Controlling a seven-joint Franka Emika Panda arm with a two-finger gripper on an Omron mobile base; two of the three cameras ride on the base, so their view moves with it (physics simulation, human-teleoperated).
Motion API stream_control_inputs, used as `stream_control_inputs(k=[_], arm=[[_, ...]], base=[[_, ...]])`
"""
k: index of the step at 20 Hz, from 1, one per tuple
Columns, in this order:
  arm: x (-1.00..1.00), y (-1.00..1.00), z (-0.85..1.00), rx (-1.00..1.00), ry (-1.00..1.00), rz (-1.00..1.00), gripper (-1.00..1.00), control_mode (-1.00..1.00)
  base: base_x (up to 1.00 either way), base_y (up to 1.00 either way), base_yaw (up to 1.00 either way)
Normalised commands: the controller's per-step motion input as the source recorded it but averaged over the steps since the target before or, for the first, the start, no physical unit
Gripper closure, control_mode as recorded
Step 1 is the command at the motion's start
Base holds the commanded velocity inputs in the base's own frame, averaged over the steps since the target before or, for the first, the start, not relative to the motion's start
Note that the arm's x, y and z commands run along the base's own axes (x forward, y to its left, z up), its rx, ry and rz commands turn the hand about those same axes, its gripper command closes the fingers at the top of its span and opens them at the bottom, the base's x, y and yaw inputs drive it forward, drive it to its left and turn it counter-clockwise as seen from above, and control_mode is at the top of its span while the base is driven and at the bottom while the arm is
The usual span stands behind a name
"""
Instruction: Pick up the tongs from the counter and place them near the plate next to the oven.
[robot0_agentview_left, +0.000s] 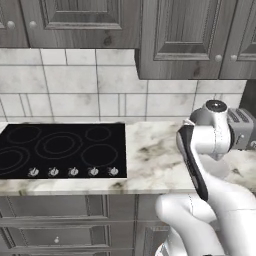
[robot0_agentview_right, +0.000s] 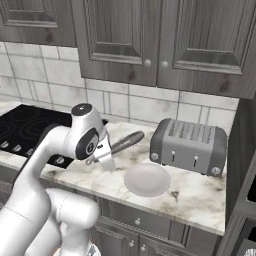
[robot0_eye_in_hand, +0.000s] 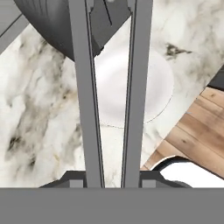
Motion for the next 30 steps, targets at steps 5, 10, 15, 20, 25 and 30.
stream_control_inputs(k=[5, 10, 15, 20, 25, 30], arm=[[0.56, 0.02, -0.36, -0.05, 0.08, 0.09, 1.0, -1.0], [0.11, 0.01, -0.49, -0.06, 0.09, 0.16, 1.0, -1.0], [0.0, 0.0, -0.57, -0.04, 0.07, 0.27, 1.0, -1.0], [0.0, 0.0, -0.38, 0.0, 0.0, 0.33, 1.0, -1.0], [0.13, 0.08, -0.36, -0.06, 0.03, 0.3, 1.0, -1.0], [0.25, 0.17, -0.48, -0.14, 0.09, 0.28, 1.0, -1.0]], base=[[0.0, 0.0, 0.0], [0.0, 0.0, 0.0], [0.0, 0.0, 0.0], [0.0, 0.0, 0.0], [0.0, 0.0, 0.0], [0.0, 0.0, 0.0]])
